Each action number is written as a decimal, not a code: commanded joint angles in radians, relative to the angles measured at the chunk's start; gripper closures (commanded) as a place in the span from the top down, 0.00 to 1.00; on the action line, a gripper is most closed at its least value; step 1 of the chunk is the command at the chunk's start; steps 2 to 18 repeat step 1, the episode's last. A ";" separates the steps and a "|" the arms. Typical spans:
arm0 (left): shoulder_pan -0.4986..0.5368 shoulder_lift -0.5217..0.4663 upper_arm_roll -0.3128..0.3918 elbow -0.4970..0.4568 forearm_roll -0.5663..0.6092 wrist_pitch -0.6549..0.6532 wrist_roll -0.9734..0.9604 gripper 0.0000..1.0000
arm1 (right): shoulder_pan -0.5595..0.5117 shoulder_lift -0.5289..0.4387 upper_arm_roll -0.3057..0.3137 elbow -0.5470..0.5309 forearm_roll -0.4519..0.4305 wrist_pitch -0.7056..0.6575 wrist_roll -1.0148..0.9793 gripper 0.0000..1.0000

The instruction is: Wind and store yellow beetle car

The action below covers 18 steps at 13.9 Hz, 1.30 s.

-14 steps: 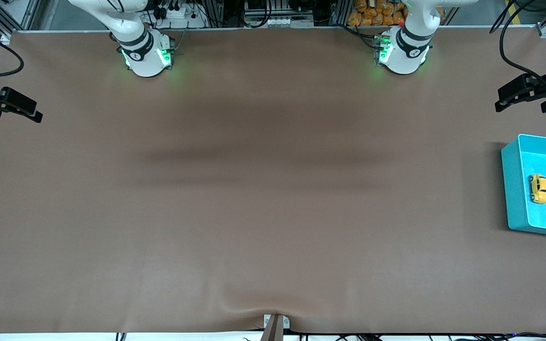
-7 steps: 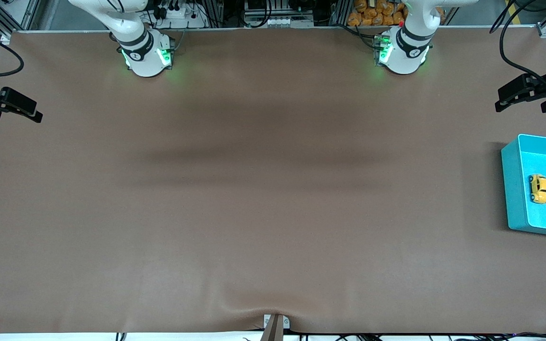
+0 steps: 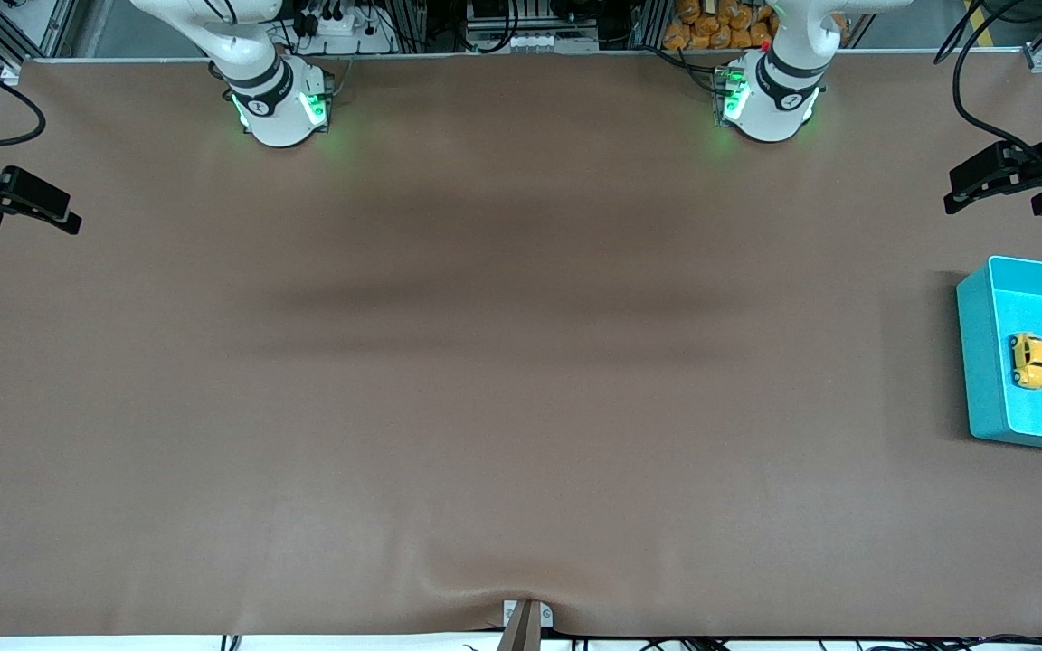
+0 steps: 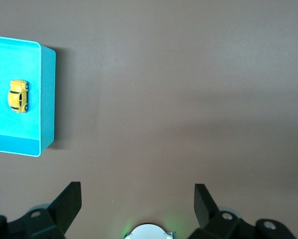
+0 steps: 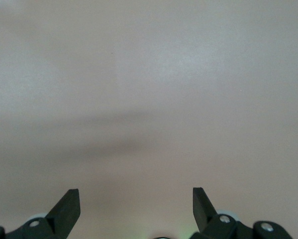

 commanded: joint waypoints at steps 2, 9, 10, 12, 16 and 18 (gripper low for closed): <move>-0.003 -0.007 0.005 -0.001 -0.006 -0.004 0.008 1.00 | -0.003 -0.002 0.005 -0.001 -0.013 0.000 0.001 1.00; -0.003 -0.007 0.005 -0.001 -0.006 -0.004 0.008 1.00 | -0.003 -0.002 0.005 -0.001 -0.013 0.000 0.001 1.00; -0.003 -0.007 0.005 -0.001 -0.006 -0.004 0.008 1.00 | -0.003 -0.002 0.005 -0.001 -0.013 0.000 0.001 1.00; -0.003 -0.007 0.005 -0.001 -0.006 -0.004 0.008 1.00 | -0.003 -0.002 0.005 -0.001 -0.013 0.000 0.001 1.00; -0.003 -0.007 0.005 -0.001 -0.006 -0.004 0.008 1.00 | -0.003 -0.002 0.005 -0.001 -0.013 0.000 0.001 1.00; -0.003 -0.007 0.005 -0.001 -0.006 -0.004 0.008 1.00 | -0.003 -0.002 0.005 -0.001 -0.013 0.000 0.001 1.00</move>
